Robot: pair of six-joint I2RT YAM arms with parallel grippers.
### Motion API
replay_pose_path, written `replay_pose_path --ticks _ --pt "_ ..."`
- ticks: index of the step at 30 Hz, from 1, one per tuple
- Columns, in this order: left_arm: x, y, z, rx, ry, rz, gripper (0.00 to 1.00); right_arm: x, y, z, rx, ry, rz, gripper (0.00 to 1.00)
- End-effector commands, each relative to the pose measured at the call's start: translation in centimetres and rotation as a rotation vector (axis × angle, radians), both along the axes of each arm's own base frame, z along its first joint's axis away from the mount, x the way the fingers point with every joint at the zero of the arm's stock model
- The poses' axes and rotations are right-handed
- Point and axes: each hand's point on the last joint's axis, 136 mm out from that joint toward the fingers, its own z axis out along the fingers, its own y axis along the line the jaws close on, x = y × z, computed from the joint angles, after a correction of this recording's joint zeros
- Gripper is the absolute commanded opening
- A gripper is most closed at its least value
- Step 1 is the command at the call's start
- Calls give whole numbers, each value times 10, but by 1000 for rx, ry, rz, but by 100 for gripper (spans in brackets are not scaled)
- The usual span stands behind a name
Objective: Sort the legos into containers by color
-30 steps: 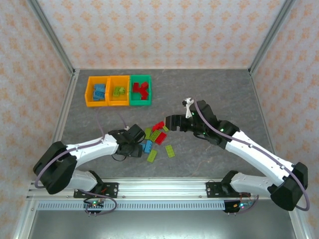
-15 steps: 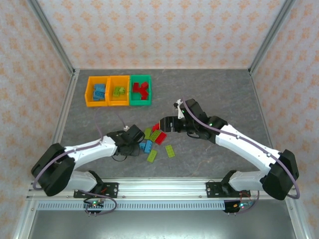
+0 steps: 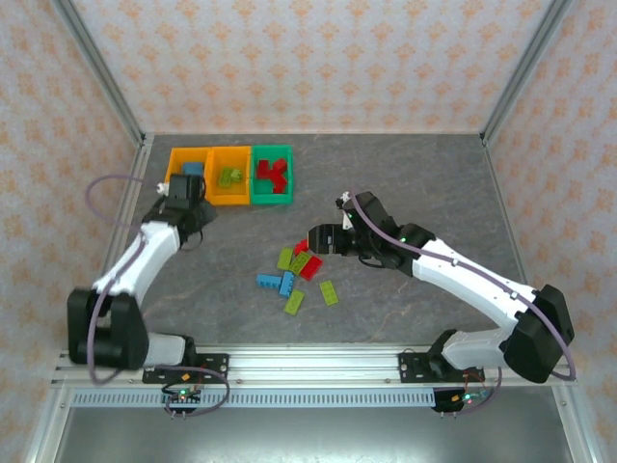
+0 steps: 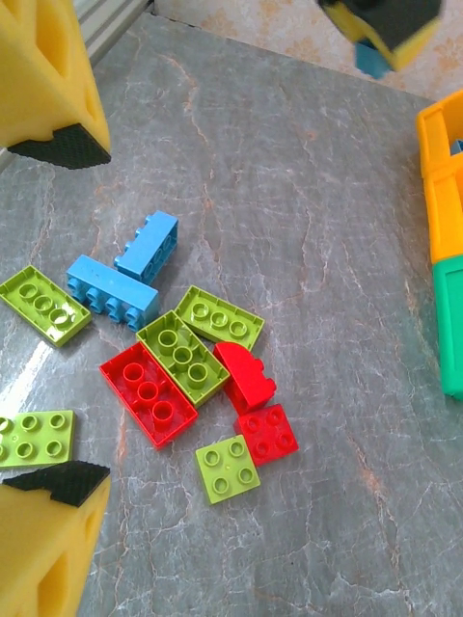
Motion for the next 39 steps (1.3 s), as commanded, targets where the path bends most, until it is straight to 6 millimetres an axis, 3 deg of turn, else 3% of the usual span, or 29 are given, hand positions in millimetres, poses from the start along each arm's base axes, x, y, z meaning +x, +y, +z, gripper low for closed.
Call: replay_pose_path --ticks 1,9,13,17,20,23,28,31,34,39 --pt "45 22 7 5 -41 58 24 3 -2 11 16 -24 -34 81" --pt "123 74 18 48 -20 162 29 -4 -14 5 -23 -15 -37 82" --pt "143 75 17 32 16 129 49 -4 -12 5 -28 -14 -29 82" --pt "139 57 30 -46 -42 85 48 1 -10 2 -36 -13 -35 82" --pt "119 32 51 -101 -116 38 49 10 -16 -11 -91 15 -110 82" --pt "87 -9 68 -104 -140 -62 49 17 -19 -29 -154 72 -163 83" --pt "5 -95 86 -24 -140 -326 50 16 5 -59 -167 144 -109 82" --pt "-50 -137 89 60 -105 -512 53 21 18 -71 -203 171 -106 81" --pt "-97 -151 94 179 -43 -658 58 31 26 -87 -259 210 -174 79" --pt "-137 -122 98 328 27 -721 64 51 43 -120 -284 330 -340 65"
